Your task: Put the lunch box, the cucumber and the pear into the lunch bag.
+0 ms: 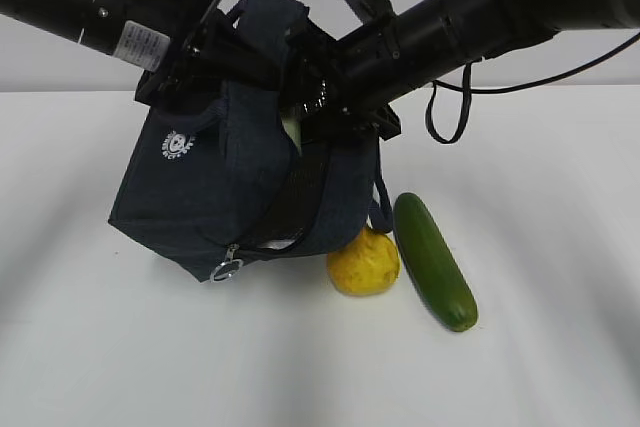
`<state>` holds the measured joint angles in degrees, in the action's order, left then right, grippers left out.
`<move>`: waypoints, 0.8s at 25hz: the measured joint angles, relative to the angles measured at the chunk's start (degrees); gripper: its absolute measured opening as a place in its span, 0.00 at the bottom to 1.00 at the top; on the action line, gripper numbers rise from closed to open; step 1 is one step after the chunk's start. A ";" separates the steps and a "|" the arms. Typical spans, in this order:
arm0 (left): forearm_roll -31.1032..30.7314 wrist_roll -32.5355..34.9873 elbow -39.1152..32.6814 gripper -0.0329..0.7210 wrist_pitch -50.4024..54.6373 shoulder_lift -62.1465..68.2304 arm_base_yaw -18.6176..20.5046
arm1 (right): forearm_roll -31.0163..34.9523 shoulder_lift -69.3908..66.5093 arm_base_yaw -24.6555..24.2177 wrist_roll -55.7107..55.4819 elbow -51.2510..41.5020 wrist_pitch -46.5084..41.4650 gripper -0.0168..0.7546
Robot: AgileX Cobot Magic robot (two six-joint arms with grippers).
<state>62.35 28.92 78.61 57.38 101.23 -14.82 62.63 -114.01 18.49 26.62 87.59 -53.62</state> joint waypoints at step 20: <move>0.70 0.00 0.24 0.04 2.90 -0.26 0.82 | 3.81 -3.57 -1.24 5.41 2.17 -7.57 0.84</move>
<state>63.06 28.92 78.85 60.28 100.97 -14.00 66.44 -117.58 17.25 32.03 89.77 -61.20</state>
